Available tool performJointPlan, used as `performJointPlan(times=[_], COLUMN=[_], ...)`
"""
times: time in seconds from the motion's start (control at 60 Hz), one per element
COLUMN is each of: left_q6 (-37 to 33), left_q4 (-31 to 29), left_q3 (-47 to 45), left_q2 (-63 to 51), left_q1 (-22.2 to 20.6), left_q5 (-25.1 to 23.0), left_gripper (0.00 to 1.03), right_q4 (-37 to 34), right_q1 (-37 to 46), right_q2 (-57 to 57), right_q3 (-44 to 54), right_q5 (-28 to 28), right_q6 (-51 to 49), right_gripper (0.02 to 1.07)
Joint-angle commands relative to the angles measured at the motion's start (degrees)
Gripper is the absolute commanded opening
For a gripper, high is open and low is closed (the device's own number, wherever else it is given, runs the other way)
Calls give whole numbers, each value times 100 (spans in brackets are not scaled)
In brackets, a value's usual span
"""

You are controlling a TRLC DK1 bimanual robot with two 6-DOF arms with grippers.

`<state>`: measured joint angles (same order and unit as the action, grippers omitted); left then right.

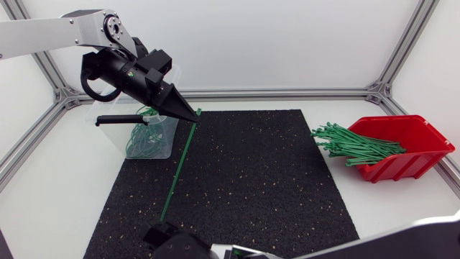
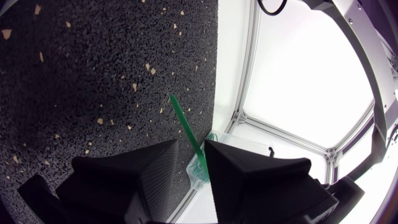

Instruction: Take a green cable tie from the red box, thread the tail through the head to close it, then place it in the transparent bin on the left.

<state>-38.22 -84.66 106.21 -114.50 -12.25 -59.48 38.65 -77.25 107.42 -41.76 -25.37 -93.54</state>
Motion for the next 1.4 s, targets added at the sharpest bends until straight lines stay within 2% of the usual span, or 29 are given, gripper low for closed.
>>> performJointPlan(times=[0.0, 0.15, 0.2, 0.383, 0.467, 0.833, 0.9, 1.217, 1.383], left_q6=[-177, -195, -195, -212, -212, -195, -195, -204, -423], left_q4=[-147, -156, -147, -147, -147, -147, -147, -156, -358], left_q3=[-66, -83, -83, -48, -22, 66, 84, 92, 13], left_q2=[-161, -169, -169, -231, -240, -336, -336, -336, -187], left_q1=[-41, -41, -32, -32, -23, -32, -32, -32, -32], left_q5=[-2, -11, -11, -11, -11, -11, -11, -11, -11], left_gripper=[3, 3, 3, 3, 3, 3, 3, 3, 3], right_q4=[142, 230, 265, 415, 432, 494, 503, 503, 494], right_q1=[44, 35, 35, 35, 35, 17, 17, -27, -53], right_q2=[139, 192, 210, 262, 245, 192, 183, 43, -80], right_q3=[89, 89, 80, 89, 98, 80, 71, 71, 36], right_q5=[-21, -21, -12, -4, -4, -12, -12, -21, -21], right_q6=[-226, -244, -253, -332, -332, -376, -411, -464, -464], right_gripper=[38, 37, 30, 27, 20, 20, 14, 14, 12])
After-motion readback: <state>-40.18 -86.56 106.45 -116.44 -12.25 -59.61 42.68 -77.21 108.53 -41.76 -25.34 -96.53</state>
